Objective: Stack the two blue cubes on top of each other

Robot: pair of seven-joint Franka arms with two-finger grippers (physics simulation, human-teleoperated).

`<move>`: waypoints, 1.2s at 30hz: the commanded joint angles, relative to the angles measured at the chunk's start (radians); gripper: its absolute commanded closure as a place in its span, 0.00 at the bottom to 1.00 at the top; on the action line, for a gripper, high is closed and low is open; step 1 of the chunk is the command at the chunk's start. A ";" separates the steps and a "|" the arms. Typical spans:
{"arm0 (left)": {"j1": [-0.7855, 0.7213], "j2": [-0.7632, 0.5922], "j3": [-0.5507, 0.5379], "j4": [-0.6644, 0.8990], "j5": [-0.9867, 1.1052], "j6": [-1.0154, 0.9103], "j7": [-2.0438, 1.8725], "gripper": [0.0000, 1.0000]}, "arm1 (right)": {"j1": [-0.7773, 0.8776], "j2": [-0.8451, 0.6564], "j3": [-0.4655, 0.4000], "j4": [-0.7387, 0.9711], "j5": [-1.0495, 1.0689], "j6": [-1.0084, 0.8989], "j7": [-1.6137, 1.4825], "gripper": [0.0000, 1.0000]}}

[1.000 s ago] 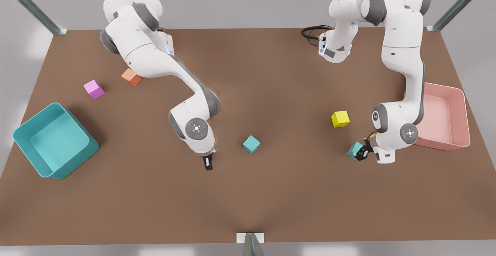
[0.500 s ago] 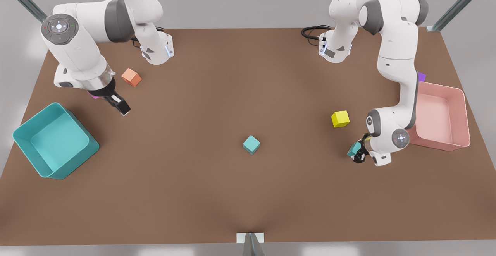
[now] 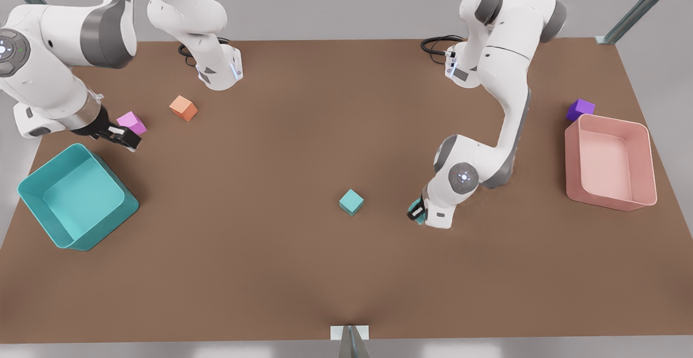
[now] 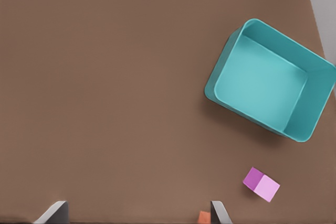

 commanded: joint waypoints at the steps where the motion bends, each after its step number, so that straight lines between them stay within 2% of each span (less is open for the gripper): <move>1: -0.101 0.007 -0.008 0.023 0.021 -0.138 -0.225 0.46 | 0.052 -0.001 0.001 0.002 -0.001 -0.028 -0.385 0.00; 4: -0.161 0.094 -0.008 0.107 0.026 -0.134 -0.225 0.46 | 0.075 0.002 -0.009 0.015 -0.004 -0.056 -0.383 0.00; 5: -0.161 0.117 -0.008 0.145 0.024 -0.129 -0.227 0.46 | 0.164 0.002 -0.093 0.016 -0.017 -0.069 -0.385 0.00; 12: -0.195 0.263 -0.006 0.366 0.024 -0.131 -0.270 0.46 | 0.176 0.019 -0.097 0.030 -0.017 -0.106 -0.385 0.00; 24: -0.218 0.309 -0.021 0.371 0.011 -0.126 -0.264 0.45 | 0.179 0.020 -0.097 0.032 -0.017 -0.129 -0.385 0.00; 34: -0.218 0.315 -0.021 0.371 0.012 -0.036 -0.265 0.45 | 0.179 0.020 -0.095 0.032 -0.018 -0.143 -0.385 0.00; 35: -0.218 0.315 -0.021 0.371 0.012 -0.036 -0.265 0.30 | 0.179 0.020 -0.095 0.032 -0.017 -0.143 -0.385 0.00; 36: -0.216 0.315 -0.021 0.371 0.012 -0.036 -0.264 0.00 | 0.179 0.020 -0.095 0.032 -0.017 -0.143 -0.385 0.00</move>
